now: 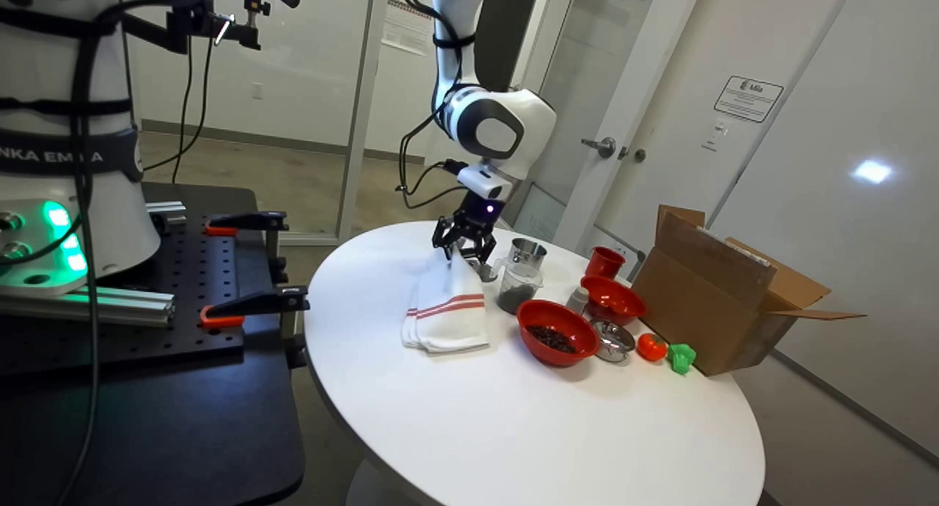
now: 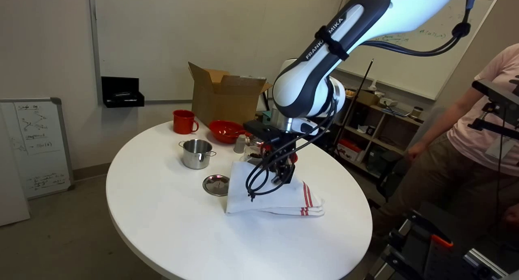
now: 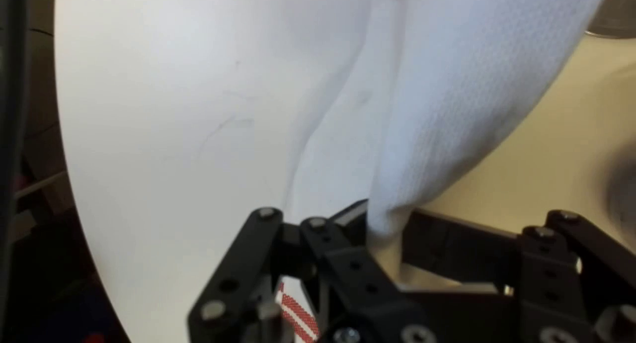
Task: Pick up the white towel and move it to the right.
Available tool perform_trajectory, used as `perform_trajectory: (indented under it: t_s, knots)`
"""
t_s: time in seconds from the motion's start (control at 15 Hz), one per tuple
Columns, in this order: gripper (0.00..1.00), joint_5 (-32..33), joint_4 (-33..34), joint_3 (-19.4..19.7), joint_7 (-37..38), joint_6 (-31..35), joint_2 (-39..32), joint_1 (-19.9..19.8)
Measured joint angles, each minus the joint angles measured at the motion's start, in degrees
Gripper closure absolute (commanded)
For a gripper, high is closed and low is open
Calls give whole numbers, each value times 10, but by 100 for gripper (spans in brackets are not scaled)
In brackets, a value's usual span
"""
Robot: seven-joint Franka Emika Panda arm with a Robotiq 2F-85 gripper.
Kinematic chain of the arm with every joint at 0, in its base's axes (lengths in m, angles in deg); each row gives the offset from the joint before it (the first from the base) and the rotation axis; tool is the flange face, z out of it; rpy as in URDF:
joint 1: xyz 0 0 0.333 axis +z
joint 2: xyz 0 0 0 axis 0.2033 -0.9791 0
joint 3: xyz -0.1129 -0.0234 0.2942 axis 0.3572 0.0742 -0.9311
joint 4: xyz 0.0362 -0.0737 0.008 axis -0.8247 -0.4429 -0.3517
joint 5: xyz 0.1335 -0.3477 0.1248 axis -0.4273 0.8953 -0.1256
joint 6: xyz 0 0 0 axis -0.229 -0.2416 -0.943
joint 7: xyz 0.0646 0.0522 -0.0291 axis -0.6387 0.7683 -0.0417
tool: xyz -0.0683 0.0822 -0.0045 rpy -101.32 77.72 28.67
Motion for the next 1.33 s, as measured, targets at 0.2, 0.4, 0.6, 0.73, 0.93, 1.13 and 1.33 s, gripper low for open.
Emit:
perform_trajectory:
  t_s: [0.2,0.4,0.6,0.73,0.93,1.13,1.33]
  knots:
    - [100,6,-5,17,0,-23,23,0]
    - [100,17,-19,43,3,-39,52,-1]
    - [100,39,-37,73,15,-57,88,-3]
    - [100,64,-50,94,35,-68,115,-4]
    - [100,106,-66,120,74,-86,157,-9]
    - [100,140,-78,131,111,-105,194,-20]
    - [100,164,-86,133,154,-127,220,-35]
